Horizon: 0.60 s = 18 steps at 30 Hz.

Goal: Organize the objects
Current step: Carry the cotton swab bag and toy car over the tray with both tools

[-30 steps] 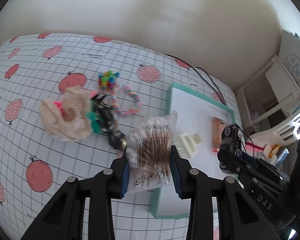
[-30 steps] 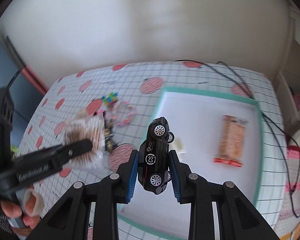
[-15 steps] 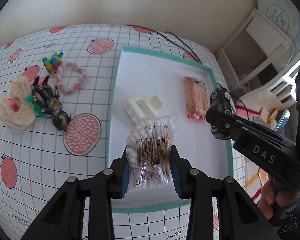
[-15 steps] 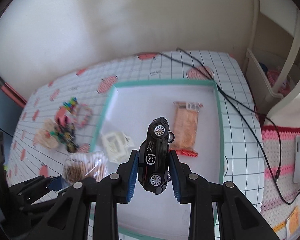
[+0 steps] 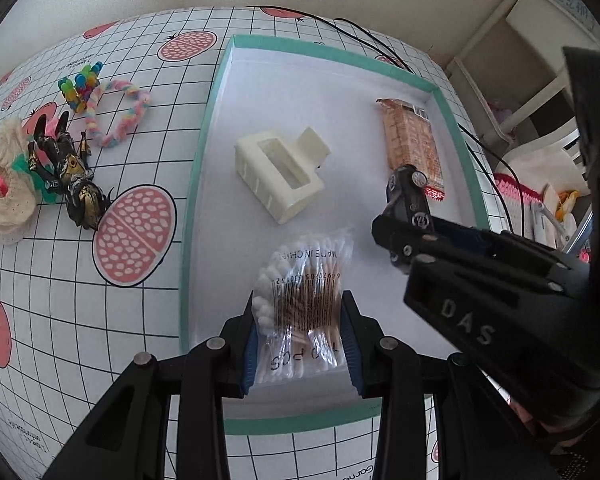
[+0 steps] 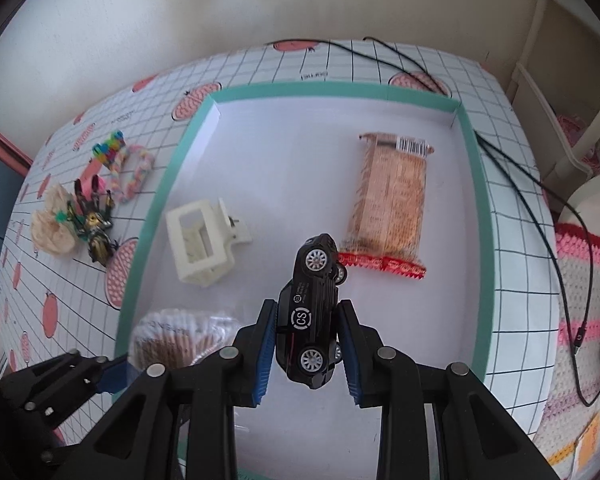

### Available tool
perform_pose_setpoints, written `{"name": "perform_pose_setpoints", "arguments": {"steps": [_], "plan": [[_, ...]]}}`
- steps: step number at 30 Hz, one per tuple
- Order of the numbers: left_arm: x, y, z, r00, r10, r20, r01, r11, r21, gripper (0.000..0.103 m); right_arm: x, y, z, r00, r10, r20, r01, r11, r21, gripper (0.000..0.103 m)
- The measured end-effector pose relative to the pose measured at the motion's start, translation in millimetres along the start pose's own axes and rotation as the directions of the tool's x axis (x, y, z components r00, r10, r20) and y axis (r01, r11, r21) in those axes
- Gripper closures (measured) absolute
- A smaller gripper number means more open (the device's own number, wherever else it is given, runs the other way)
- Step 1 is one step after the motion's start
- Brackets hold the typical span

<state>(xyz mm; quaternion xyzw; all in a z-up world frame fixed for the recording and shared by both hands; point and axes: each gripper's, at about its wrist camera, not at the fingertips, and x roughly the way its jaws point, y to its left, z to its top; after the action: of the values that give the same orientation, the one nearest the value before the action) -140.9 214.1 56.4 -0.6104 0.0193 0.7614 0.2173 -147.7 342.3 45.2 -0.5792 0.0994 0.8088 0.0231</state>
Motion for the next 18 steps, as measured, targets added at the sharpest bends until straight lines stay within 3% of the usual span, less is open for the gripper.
{"name": "perform_pose_setpoints", "arguments": {"steps": [18], "plan": [[-4.1, 8.5, -7.4, 0.998, -0.051, -0.019, 0.051, 0.998, -0.030, 0.064, -2.1, -7.4, -0.2, 1.000, 0.016, -0.004, -0.016, 1.000, 0.016, 0.070]]}}
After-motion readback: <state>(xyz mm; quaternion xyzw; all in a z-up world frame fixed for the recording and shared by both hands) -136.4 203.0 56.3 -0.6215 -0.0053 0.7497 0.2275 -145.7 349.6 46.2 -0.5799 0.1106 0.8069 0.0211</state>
